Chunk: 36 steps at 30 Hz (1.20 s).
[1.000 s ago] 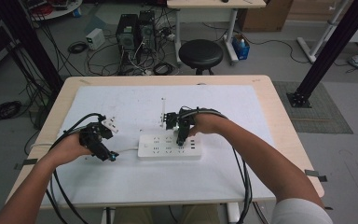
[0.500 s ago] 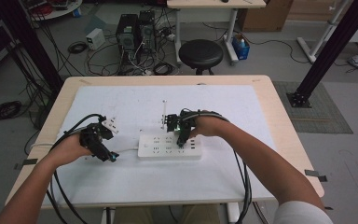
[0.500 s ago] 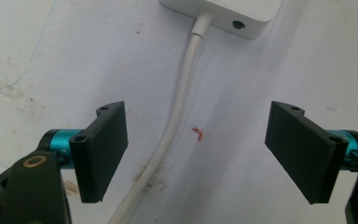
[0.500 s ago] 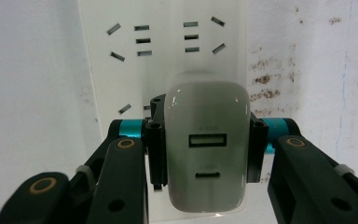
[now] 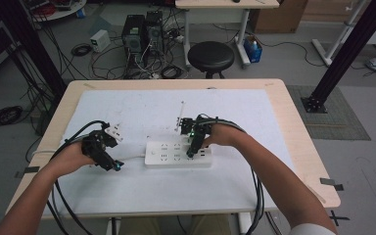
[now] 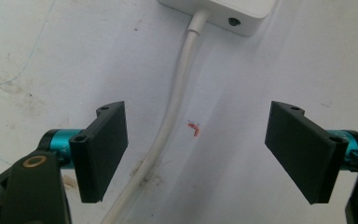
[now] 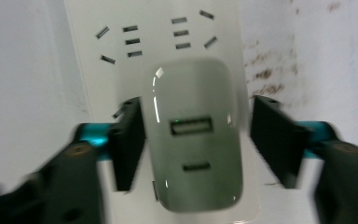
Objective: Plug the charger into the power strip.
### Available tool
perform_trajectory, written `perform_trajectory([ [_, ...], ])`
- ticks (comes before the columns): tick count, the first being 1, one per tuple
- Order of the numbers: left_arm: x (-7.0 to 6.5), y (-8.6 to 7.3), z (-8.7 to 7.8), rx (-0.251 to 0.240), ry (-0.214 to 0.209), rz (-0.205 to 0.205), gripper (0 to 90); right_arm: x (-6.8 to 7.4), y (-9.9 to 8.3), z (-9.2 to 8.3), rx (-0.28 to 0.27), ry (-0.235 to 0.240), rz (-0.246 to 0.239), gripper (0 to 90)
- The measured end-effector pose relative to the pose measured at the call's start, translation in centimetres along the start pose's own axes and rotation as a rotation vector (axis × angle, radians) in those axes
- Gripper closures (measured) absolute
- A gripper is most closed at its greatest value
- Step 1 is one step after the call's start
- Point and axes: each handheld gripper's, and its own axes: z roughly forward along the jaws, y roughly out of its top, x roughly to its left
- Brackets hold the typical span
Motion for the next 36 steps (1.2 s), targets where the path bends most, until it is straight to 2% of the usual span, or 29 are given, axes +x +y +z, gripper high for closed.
perform_trajectory([
  [1,0.0,0.0,0.0,-0.002,0.001,0.000,21.1,-0.1,-0.3,-0.3,-0.024,0.008,0.021,24.0],
  [2,0.1,-0.1,-0.1,-0.002,0.001,-0.004,21.1,-0.1,-0.3,-0.3,-0.024,0.008,0.021,24.0],
  [5,0.2,-0.2,-0.2,-0.009,0.006,-0.013,21.1,-0.8,-1.0,-2.1,-0.125,0.035,0.069,19.9],
  [6,0.1,-0.2,-0.2,-0.008,0.004,-0.004,21.1,-0.8,-1.0,-2.4,-0.152,0.027,0.071,19.6],
  [8,0.1,-0.2,-0.2,-0.012,0.006,-0.005,21.1,-0.9,-1.1,-2.6,-0.173,0.025,0.065,19.6],
  [9,0.1,-0.1,-0.2,-0.011,0.006,-0.004,21.1,-0.7,-1.1,-3.2,-0.181,0.012,0.087,19.5],
  [10,0.1,-0.1,-0.2,-0.011,0.006,-0.004,21.1,-0.7,-1.1,-3.2,-0.181,0.012,0.087,19.5],
  [11,0.1,-0.1,-0.2,-0.017,0.006,-0.010,21.1,-0.5,-1.3,-3.8,-0.200,-0.020,0.116,11.9],
  [12,0.1,-0.1,-0.2,-0.019,0.006,-0.013,21.1,-0.5,-1.4,-4.0,-0.208,-0.028,0.116,9.7],
  [15,0.2,-0.1,-0.2,-0.020,0.004,-0.009,21.1,-0.3,-1.6,-4.6,-0.216,-0.054,0.126,9.6],
  [17,0.2,-0.1,-0.3,-0.022,0.006,-0.009,21.1,-0.4,-2.2,-5.7,-0.227,-0.079,0.142,9.6],
  [20,0.2,-0.1,-0.3,-0.029,0.004,-0.014,21.1,-0.2,-2.8,-6.7,-0.208,-0.097,0.126,9.6],
  [22,0.3,0.0,-0.4,-0.026,0.004,-0.008,21.1,0.0,-3.3,-7.4,-0.195,-0.128,0.135,9.3],
  [23,0.3,0.0,-0.4,-0.026,0.004,-0.008,21.1,0.0,-3.6,-7.7,-0.189,-0.139,0.141,0.2],
  [29,0.3,0.5,-0.8,-0.030,0.008,0.012,21.1,0.3,-6.2,-9.7,-0.192,-0.184,0.205,0.7],
  [31,0.4,0.7,-0.9,-0.033,0.007,0.011,21.1,0.4,-6.8,-10.0,-0.195,-0.190,0.214,0.7],
  [34,0.5,0.8,-1.1,-0.039,0.008,0.010,21.1,1.1,-8.9,-10.7,-0.197,-0.192,0.252,0.7],
  [36,0.4,0.8,-1.2,-0.041,0.026,0.008,21.1,1.6,-9.9,-10.9,-0.196,-0.192,0.268,0.7],
])
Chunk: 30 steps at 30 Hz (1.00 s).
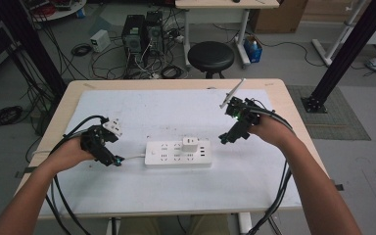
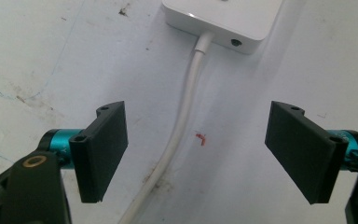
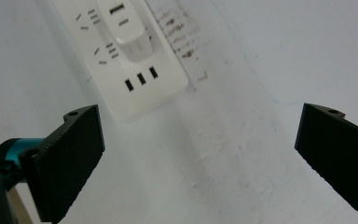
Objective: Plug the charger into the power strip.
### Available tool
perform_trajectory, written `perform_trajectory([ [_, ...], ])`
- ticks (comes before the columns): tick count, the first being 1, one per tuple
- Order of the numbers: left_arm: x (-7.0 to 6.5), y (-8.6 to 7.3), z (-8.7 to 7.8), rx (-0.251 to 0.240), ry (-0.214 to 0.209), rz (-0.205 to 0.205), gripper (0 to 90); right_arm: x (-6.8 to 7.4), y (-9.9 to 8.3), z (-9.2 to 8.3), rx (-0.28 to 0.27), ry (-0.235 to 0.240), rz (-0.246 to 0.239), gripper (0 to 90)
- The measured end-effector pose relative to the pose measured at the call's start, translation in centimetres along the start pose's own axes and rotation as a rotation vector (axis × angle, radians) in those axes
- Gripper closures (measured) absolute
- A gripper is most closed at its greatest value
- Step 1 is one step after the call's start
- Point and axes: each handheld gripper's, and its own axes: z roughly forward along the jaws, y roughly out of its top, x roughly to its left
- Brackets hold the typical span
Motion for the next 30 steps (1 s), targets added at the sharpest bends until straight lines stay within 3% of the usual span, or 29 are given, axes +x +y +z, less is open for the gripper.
perform_trajectory([
  [3,0.0,0.0,-0.1,0.007,0.022,-0.009,21.1,0.1,-1.0,-0.4,0.002,-0.012,0.016,0.7],
  [5,0.0,0.0,-0.3,0.000,0.024,-0.016,21.1,0.5,-2.4,-0.9,-0.006,-0.027,0.055,0.7],
  [12,-0.4,0.1,-1.2,-0.025,0.048,-0.019,21.1,1.1,-4.2,-1.8,-0.001,-0.037,0.073,0.7],
  [30,-0.4,-0.1,-1.3,-0.019,0.064,-0.020,21.1,1.2,-5.4,-1.3,-0.006,-0.043,0.105,0.7],
])
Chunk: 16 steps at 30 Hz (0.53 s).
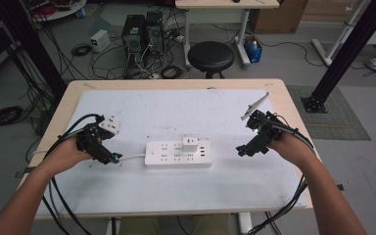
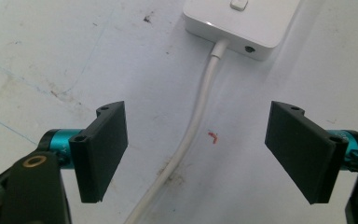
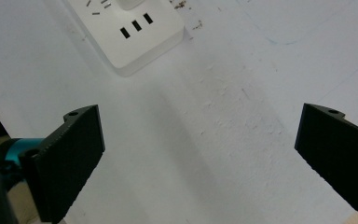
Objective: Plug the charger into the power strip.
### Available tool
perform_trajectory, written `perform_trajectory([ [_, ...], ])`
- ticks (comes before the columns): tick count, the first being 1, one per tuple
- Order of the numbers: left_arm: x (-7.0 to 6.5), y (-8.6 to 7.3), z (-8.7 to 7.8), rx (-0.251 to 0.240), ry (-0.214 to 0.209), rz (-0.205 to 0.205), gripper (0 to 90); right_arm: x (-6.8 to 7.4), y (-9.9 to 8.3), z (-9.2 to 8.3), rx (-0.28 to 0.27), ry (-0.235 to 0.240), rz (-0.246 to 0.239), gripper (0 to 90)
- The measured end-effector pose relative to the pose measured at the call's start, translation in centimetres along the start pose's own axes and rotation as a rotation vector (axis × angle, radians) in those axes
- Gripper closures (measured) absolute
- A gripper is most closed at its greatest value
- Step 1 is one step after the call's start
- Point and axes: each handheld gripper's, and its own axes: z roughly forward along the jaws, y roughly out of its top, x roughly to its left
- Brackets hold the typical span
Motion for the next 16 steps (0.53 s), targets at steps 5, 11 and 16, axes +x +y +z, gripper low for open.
perform_trajectory([
  [5,-0.1,-0.1,0.1,0.000,0.002,-0.003,21.1,0.1,-0.4,0.4,0.004,0.007,0.010,0.7],
  [11,-0.3,-0.5,0.1,0.000,0.011,-0.014,21.1,0.3,-1.3,0.9,0.004,0.005,0.036,0.7],
  [16,-0.2,-0.8,0.1,-0.006,0.027,-0.041,21.1,0.3,-1.5,1.1,0.002,0.008,0.033,0.7],
])
